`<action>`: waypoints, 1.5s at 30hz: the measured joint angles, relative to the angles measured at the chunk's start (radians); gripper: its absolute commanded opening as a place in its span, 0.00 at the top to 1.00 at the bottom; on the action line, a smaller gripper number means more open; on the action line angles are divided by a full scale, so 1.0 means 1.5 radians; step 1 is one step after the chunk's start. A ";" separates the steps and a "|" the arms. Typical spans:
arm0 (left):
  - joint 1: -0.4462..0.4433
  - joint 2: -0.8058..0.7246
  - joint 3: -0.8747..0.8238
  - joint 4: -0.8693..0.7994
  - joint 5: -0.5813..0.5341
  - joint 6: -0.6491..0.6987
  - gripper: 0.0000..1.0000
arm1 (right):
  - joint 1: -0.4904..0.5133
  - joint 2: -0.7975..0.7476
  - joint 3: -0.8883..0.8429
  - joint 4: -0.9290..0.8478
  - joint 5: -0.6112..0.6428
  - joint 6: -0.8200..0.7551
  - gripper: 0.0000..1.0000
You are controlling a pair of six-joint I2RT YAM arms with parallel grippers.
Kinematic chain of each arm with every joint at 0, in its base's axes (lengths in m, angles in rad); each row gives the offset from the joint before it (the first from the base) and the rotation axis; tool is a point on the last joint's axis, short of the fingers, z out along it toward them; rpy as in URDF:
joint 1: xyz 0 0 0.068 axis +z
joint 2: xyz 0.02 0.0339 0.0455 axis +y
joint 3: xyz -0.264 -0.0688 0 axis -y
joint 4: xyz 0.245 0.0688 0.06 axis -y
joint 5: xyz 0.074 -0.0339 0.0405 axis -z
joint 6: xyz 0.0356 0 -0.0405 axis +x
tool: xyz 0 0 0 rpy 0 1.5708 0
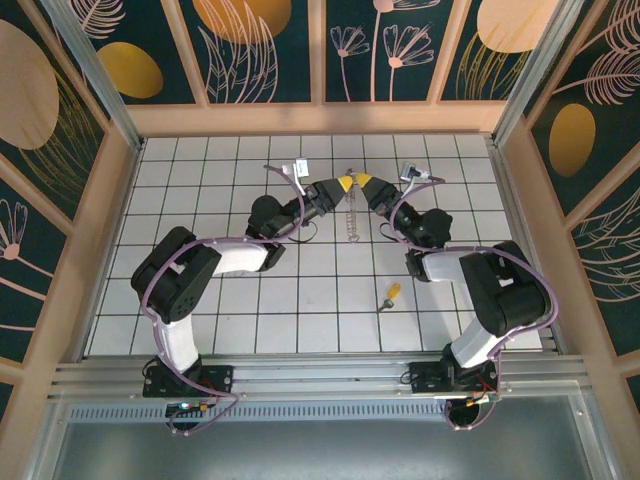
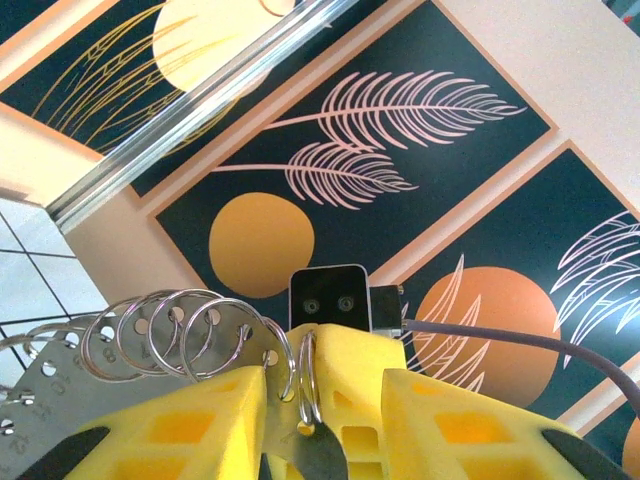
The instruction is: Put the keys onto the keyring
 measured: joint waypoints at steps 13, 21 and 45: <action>0.000 0.007 0.026 -0.001 0.002 0.000 0.87 | 0.007 -0.001 0.000 0.010 0.000 0.000 1.00; 0.000 0.010 0.027 0.000 0.000 0.002 1.00 | 0.007 -0.003 0.000 0.010 0.001 -0.002 1.00; 0.023 -0.052 0.279 -0.607 0.159 0.420 1.00 | -0.112 -0.287 -0.080 -0.255 -0.100 -0.214 0.59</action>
